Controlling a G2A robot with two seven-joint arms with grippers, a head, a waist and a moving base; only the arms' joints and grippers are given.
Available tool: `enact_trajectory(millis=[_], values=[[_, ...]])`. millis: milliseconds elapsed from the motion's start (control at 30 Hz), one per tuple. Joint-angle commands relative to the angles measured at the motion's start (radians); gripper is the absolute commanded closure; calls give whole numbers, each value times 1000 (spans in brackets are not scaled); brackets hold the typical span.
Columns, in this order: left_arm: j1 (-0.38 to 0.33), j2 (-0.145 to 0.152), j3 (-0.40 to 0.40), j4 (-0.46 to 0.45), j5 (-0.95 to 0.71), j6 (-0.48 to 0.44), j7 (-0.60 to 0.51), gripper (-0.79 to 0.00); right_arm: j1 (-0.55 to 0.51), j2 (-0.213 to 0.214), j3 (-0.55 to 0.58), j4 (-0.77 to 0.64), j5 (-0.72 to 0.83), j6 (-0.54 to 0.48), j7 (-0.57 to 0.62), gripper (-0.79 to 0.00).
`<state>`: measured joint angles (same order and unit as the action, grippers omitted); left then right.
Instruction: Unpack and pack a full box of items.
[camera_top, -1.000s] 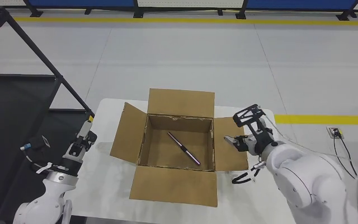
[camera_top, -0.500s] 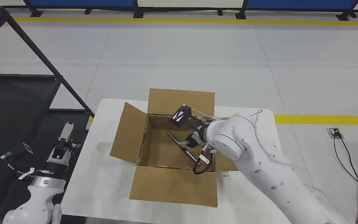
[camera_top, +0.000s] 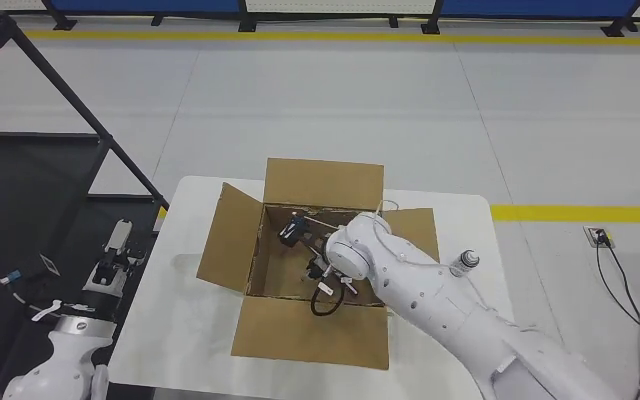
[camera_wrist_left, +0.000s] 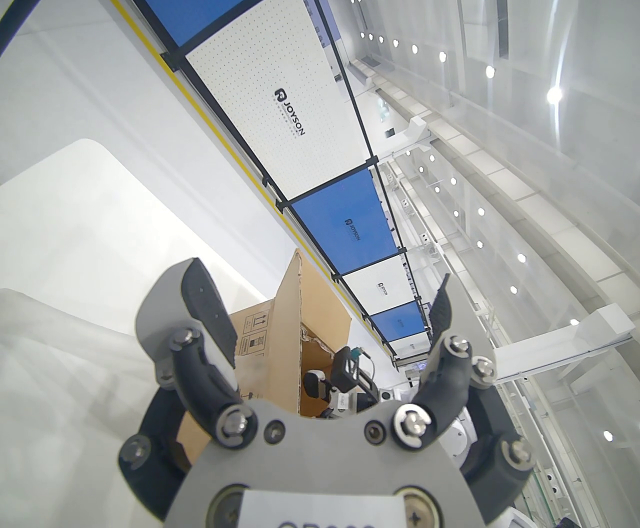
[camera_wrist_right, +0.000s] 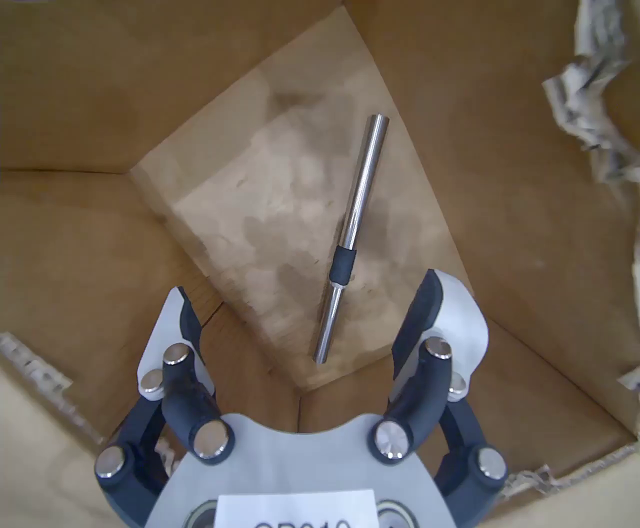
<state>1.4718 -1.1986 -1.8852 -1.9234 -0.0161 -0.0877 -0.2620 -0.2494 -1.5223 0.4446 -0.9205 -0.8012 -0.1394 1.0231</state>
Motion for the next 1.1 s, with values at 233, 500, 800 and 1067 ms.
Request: enact_trajectory(millis=[233,500,800,1067], values=[[0,0,0,0,0,0,0,-785,21,-99,-41,254,33,-6,-115,-579],[0,0,0,0,0,0,0,-785,47,-158,-44,405,50,-50,-145,-385],[0,0,0,0,0,0,0,-785,67,-208,-43,527,47,-66,-173,-376],[0,0,0,0,0,0,0,-785,72,-242,-37,607,47,-79,-195,-332]])
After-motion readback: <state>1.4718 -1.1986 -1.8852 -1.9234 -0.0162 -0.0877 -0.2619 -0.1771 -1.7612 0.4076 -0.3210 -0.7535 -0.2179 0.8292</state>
